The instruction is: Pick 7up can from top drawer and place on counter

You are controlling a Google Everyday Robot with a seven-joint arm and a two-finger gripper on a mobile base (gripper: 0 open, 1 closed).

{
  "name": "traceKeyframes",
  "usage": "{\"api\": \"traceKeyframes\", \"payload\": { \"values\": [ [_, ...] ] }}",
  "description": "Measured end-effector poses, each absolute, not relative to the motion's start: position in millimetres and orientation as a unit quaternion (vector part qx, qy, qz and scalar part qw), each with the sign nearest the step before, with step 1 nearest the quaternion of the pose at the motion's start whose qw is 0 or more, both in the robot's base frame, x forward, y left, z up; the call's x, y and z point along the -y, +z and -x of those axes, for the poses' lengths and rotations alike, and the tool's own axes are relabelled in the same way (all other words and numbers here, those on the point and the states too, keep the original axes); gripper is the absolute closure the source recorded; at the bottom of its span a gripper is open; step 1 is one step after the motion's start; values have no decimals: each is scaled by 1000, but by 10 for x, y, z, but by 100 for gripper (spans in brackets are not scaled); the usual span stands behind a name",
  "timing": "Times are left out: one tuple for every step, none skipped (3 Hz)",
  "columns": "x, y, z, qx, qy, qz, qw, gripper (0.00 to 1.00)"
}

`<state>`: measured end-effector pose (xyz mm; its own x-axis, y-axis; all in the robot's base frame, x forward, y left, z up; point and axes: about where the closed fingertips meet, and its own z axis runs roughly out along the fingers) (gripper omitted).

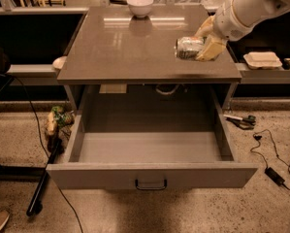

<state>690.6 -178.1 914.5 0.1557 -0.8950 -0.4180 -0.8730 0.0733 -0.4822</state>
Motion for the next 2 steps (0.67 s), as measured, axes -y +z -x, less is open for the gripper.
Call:
{"api": "traceKeyframes", "payload": {
  "values": [
    [1775,9138,-6912,-650,-16,680,339,100],
    [1670,9059,-7218,-655,-14,668,353,100]
  ]
}}
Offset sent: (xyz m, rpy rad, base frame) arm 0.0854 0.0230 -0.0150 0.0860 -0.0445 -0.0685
